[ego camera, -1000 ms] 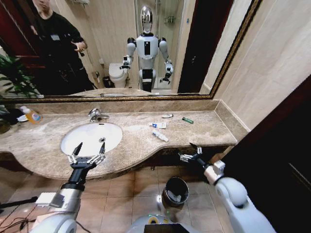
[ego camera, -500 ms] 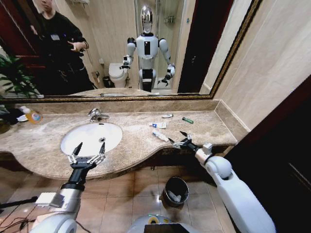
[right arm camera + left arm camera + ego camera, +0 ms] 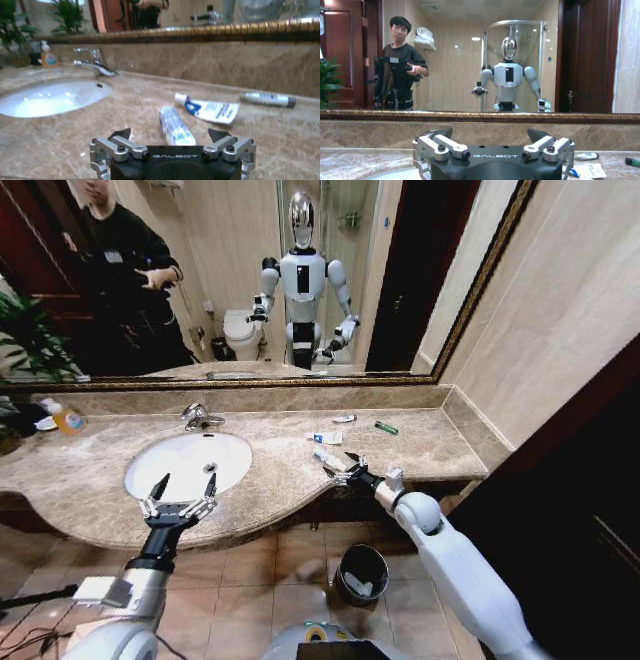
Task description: Pick up the trash from the sink and place it in the trash bin.
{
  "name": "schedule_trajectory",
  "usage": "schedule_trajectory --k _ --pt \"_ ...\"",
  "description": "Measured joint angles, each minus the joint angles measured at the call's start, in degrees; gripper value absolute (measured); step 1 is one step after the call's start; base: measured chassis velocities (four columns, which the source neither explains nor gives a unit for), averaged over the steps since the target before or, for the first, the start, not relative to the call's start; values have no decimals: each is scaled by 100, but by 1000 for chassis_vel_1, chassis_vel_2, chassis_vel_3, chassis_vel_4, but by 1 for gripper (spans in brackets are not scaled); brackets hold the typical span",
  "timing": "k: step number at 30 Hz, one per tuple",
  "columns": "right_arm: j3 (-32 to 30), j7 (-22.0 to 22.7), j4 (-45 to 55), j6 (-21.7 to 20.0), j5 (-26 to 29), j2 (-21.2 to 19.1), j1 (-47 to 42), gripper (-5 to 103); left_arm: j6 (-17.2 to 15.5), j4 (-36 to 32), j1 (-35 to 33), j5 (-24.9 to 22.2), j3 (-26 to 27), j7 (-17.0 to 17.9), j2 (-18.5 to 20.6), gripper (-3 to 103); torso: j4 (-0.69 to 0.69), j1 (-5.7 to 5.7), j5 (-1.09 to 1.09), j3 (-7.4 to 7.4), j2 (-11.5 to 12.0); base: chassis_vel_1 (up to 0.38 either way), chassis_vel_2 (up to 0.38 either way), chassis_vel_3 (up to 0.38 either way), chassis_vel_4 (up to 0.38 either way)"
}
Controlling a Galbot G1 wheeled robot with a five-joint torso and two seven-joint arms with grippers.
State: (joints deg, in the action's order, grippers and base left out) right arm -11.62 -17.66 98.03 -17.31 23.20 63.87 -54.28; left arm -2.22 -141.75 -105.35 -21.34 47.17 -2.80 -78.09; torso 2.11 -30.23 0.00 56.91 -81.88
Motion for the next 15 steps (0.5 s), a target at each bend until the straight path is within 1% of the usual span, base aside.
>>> schedule_trajectory --k 4,6,8,9,11,12,15 --pt "77 11 -186 -29 12 24 132 100 0 0 0 0 0 0 0 100 0 0 0 0 0 0 0 0 0" --pt "101 21 -267 -32 22 42 195 97 0 0 0 0 0 0 0 100 0 0 0 0 0 0 0 0 0" --pt "129 34 -337 -43 38 59 255 91 0 0 0 0 0 0 0 100 0 0 0 0 0 0 0 0 0" --pt "129 34 -337 -43 38 59 255 91 0 0 0 0 0 0 0 100 0 0 0 0 0 0 0 0 0" --pt "158 62 -374 -53 58 72 298 85 0 0 0 0 0 0 0 100 0 0 0 0 0 0 0 0 0" --pt "158 62 -374 -53 58 72 298 85 0 0 0 0 0 0 0 100 0 0 0 0 0 0 0 0 0" --pt "177 67 -414 -54 69 90 325 74 0 0 0 0 0 0 0 100 0 0 0 0 0 0 0 0 0"
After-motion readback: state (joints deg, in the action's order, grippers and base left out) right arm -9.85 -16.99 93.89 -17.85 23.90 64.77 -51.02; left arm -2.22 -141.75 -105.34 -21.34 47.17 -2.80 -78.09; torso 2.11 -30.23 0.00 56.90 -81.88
